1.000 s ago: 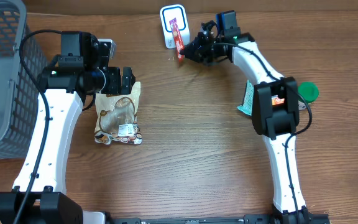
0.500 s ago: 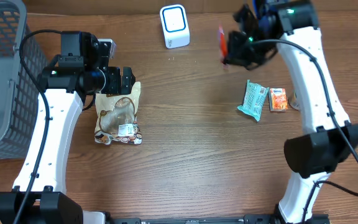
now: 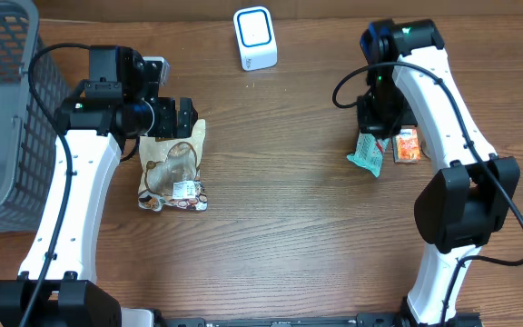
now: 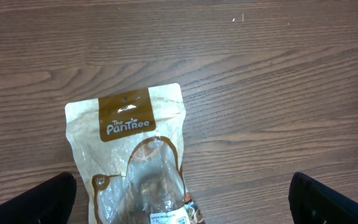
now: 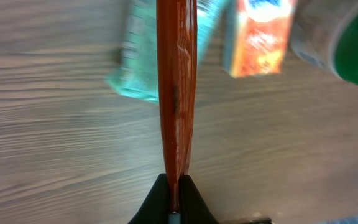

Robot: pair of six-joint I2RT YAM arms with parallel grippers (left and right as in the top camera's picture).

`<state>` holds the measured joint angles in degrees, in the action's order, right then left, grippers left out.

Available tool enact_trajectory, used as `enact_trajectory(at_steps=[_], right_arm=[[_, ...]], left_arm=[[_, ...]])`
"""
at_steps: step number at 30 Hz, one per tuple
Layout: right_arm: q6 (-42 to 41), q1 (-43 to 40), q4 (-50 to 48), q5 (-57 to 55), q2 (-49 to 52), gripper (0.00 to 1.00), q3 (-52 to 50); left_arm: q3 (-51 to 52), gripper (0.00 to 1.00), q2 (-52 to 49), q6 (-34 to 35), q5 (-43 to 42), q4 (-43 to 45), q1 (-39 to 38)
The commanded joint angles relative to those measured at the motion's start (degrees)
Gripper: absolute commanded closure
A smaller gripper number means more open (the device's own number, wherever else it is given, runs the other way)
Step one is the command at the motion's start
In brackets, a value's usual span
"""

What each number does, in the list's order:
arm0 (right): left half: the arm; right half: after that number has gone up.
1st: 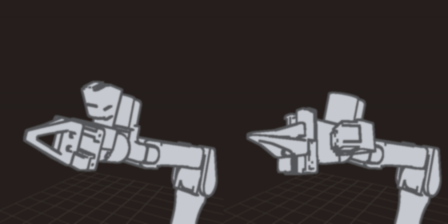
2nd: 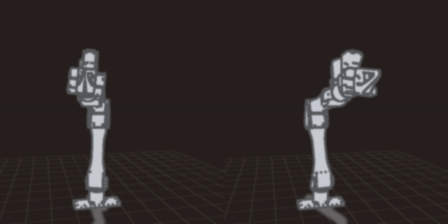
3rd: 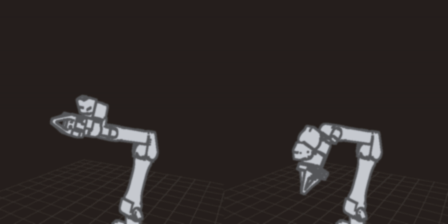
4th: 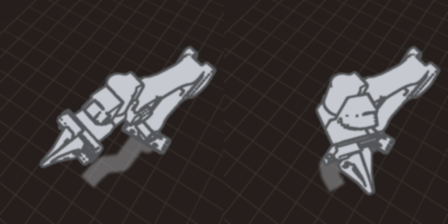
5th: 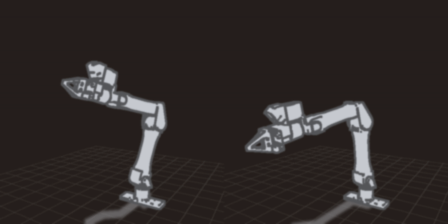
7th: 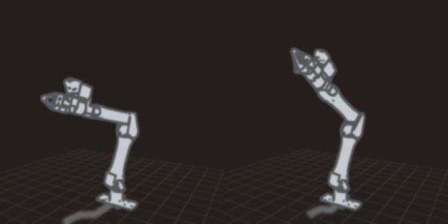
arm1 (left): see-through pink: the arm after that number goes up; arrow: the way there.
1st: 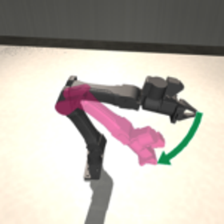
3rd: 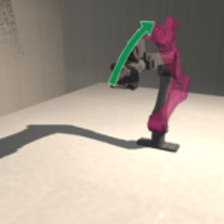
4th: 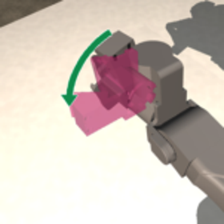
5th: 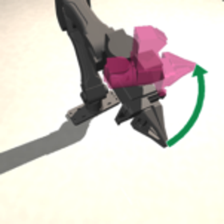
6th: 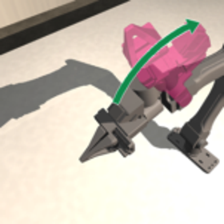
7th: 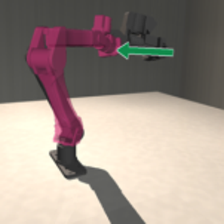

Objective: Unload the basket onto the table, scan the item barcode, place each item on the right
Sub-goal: 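Carry the snack stick right and drop it by the wipe pack, then move the right gripper left toward the Pantree bag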

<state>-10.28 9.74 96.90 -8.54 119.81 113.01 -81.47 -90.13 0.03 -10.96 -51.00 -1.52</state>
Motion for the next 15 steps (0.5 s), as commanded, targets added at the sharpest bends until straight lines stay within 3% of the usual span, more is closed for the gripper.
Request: enact_trajectory(at_steps=[1, 2, 3, 4, 5, 9, 15], right_arm=[[-2.2, -0.8, -0.5, -4.7, -0.1, 0.91, -2.4], [-2.2, -0.8, -0.7, -4.7, -0.1, 0.85, -3.0], [-2.2, -0.8, -0.9, -4.7, 0.0, 0.66, -3.5], [-2.2, -0.8, -1.2, -4.7, 0.0, 0.41, -4.0], [-2.2, -0.8, -1.6, -4.7, 0.0, 0.29, -4.5], [-2.2, -0.8, -5.1, 1.7, -0.1, 0.17, -6.3], [-2.1, 0.4, -12.4, 19.8, -0.1, 0.16, -9.9]], left_arm=[[-0.4, 0.00, -0.5, 0.6, -0.5, 0.2, 0.0], [-0.4, 0.00, -0.5, 0.6, -0.5, 0.2, 0.0], [-0.4, 0.00, -0.5, 0.6, -0.5, 0.2, 0.0], [-0.4, 0.00, -0.5, 0.6, -0.5, 0.2, 0.0], [-0.4, 0.00, -0.5, 0.6, -0.5, 0.2, 0.0], [-0.4, 0.00, -0.5, 0.6, -0.5, 0.2, 0.0], [-0.4, 0.00, -0.5, 0.6, -0.5, 0.2, 0.0]])
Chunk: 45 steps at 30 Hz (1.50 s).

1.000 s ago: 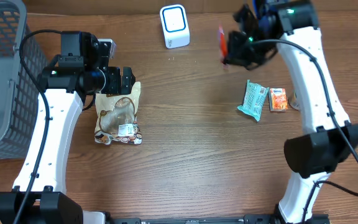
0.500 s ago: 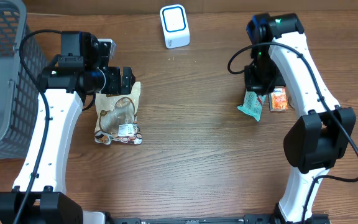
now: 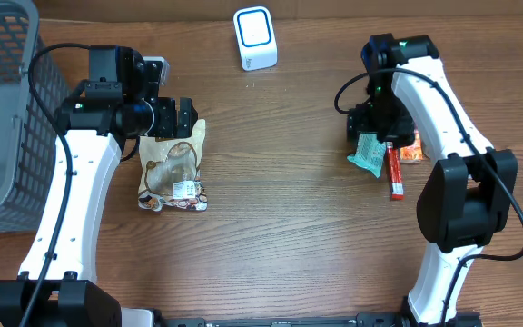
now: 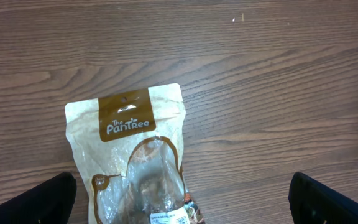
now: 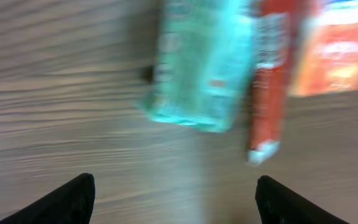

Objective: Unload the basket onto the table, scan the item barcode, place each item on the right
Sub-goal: 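Move the right gripper left toward the Pantree bag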

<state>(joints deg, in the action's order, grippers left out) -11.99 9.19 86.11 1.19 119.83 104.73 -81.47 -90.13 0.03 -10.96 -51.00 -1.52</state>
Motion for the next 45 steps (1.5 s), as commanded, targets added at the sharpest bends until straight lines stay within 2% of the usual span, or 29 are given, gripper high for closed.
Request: enact_trajectory(at_steps=[1, 7, 12, 20, 23, 26, 35, 45], right_arm=[[-0.4, 1.4, -2.6, 11.2, -0.1, 0.16, -2.4], [-0.4, 6.0, -11.8, 18.6, -0.1, 0.14, -8.6], [-0.6, 11.7, -21.3, 25.1, -0.1, 0.00, -14.1], [-15.5, 20.3, -38.3, 25.4, -0.1, 0.00, -23.8], [-18.5, 23.0, -45.5, 24.7, -0.1, 0.00, -28.0], [-21.1, 23.9, -48.3, 21.7, -0.1, 0.00, -29.4], [-21.2, 23.8, -49.2, 13.3, -0.1, 0.00, -29.6], [-21.2, 23.8, -49.3, 12.0, -0.1, 0.00, -29.8]], left_arm=[[-0.4, 0.00, -0.5, 0.6, -0.5, 0.2, 0.0], [-0.4, 0.00, -0.5, 0.6, -0.5, 0.2, 0.0], [-0.4, 0.00, -0.5, 0.6, -0.5, 0.2, 0.0], [-0.4, 0.00, -0.5, 0.6, -0.5, 0.2, 0.0], [-0.4, 0.01, -0.5, 0.6, -0.5, 0.2, 0.0], [-0.4, 0.00, -0.5, 0.6, -0.5, 0.2, 0.0], [-0.4, 0.00, -0.5, 0.6, -0.5, 0.7, 0.0], [-0.4, 0.00, -0.5, 0.6, -0.5, 0.1, 0.0]])
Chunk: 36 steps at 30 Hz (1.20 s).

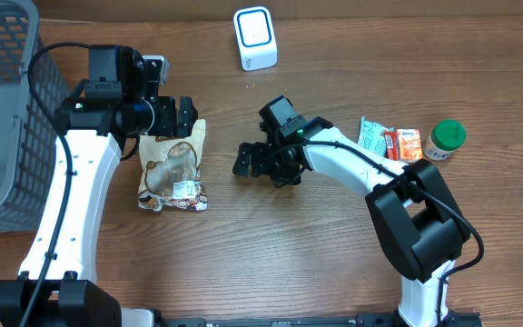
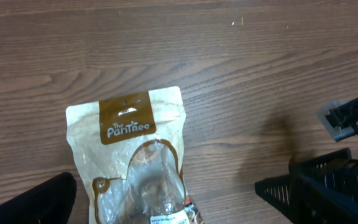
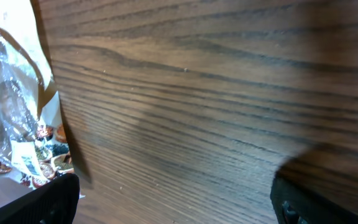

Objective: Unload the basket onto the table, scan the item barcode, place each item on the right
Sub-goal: 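Move the right gripper left toward the Pantree bag, then lower the left gripper onto the Pantree bag and grasp it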

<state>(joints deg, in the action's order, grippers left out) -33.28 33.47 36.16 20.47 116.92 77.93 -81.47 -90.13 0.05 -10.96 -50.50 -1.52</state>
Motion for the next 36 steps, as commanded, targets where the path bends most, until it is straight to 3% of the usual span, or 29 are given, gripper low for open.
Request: enact_trajectory(at_steps=[1, 14, 15, 17, 20, 22, 26, 36], right_arm=[[0.1, -0.4, 0.5, -7.6, 2.8, 0.00, -3.0], [0.3, -0.4, -0.1, -7.6, 2.8, 0.00, -3.0], [0.3, -0.4, -0.1, -7.6, 2.8, 0.00, -3.0], [0.3, -0.4, -0.1, -7.6, 2.8, 0.00, -3.0], [0.3, -0.4, 0.1, -7.6, 2.8, 0.00, -3.0], [0.3, -0.4, 0.1, -7.6, 2.8, 0.00, -3.0], [0.3, -0.4, 0.1, -7.6, 2.8, 0.00, -3.0], [0.3, -0.4, 0.1, -7.6, 2.8, 0.00, -3.0]], left_arm=[[-0.4, 0.00, -0.5, 0.6, -0.5, -0.6, 0.0], [-0.4, 0.00, -0.5, -0.1, -0.4, -4.0, 0.0], [-0.4, 0.07, -0.5, -0.1, 0.1, -4.1, 0.0], [-0.4, 0.46, -0.5, 0.1, 2.3, -4.3, 0.0], [0.3, 0.80, -0.5, 3.8, 9.7, -4.2, 0.0], [1.3, 0.95, -0.5, 7.9, 15.6, -3.8, 0.1], [4.7, 0.96, -0.5, 11.8, 20.3, -1.0, 1.0], [15.9, 0.96, -0.5, 12.5, 20.4, 10.8, 3.5]])
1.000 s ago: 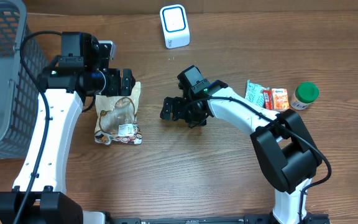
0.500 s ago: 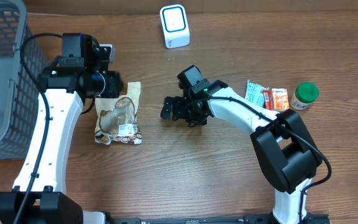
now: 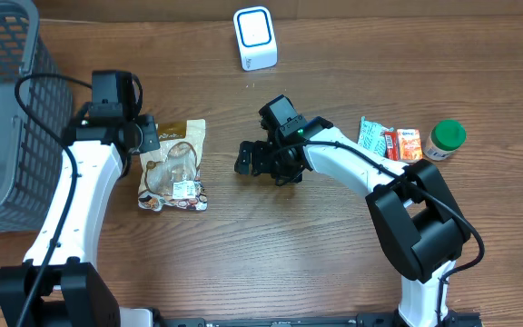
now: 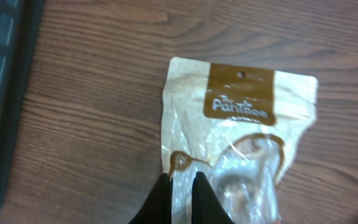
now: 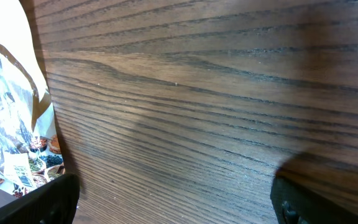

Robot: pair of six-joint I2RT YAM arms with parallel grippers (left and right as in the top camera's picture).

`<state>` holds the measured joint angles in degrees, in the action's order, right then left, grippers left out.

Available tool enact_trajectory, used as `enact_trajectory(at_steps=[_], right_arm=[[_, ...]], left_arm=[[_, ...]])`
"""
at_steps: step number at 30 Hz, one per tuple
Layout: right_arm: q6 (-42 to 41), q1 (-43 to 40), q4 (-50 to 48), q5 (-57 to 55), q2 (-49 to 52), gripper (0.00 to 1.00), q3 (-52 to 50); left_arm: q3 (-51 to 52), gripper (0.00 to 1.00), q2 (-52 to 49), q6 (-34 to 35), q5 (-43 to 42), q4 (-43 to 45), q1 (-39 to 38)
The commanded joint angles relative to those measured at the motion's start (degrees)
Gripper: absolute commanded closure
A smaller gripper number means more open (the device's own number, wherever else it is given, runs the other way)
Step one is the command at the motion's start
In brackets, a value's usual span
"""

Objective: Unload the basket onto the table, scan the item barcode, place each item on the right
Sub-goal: 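Lower the left gripper onto the Pantree bag and grasp it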

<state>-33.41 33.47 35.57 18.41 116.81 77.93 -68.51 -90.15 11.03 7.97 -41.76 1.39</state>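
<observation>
The brown and cream snack pouch lies flat on the table, left of centre, with its clear window and printed label facing up. My left gripper sits at its left edge. In the left wrist view the fingers are closed to a thin slit on the rim of the pouch. My right gripper is open and low over bare wood to the right of the pouch, holding nothing. The right wrist view shows the pouch at its left border. The white and blue scanner stands at the back.
A grey mesh basket fills the far left. At the right lie a teal packet, a red stick pack, an orange box and a green-lidded jar.
My left gripper was open above the pouch's top end. It now sits at the pouch's left edge with its fingers shut on the rim. The right gripper has barely shifted.
My right gripper held a red stick pack over the items at the right. It then stood open with the stick lying between the teal packet and orange box, and later was open mid-table beside the pouch. My left gripper stayed open over the pouch until it gripped the rim.
</observation>
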Motion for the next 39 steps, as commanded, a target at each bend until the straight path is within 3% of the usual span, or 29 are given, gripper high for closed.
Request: enact_trajectory(at_steps=[1, 13, 19, 26, 39], right_arm=[[0.4, -0.4, 0.7, -5.6, 3.0, 0.00, -3.0], [0.4, -0.4, 0.7, -5.6, 2.9, 0.00, -3.0], [0.4, -0.4, 0.6, -5.6, 2.9, 0.00, -3.0], [0.4, -0.4, 0.7, -5.6, 2.9, 0.00, -3.0], [0.6, -0.7, 1.1, -5.6, 2.8, 0.00, -3.0]], left_arm=[[4.1, 0.96, -0.5, 1.5, 1.4, 3.4, 0.8], [17.2, 0.96, -0.9, 0.7, -1.1, 21.0, 0.9], [17.7, 0.95, -4.8, 0.2, -5.4, 22.0, 0.8], [17.7, 0.96, -11.6, -7.1, -16.5, 23.5, 0.8], [17.6, 0.96, -13.2, -19.0, -26.3, 23.1, -5.7]])
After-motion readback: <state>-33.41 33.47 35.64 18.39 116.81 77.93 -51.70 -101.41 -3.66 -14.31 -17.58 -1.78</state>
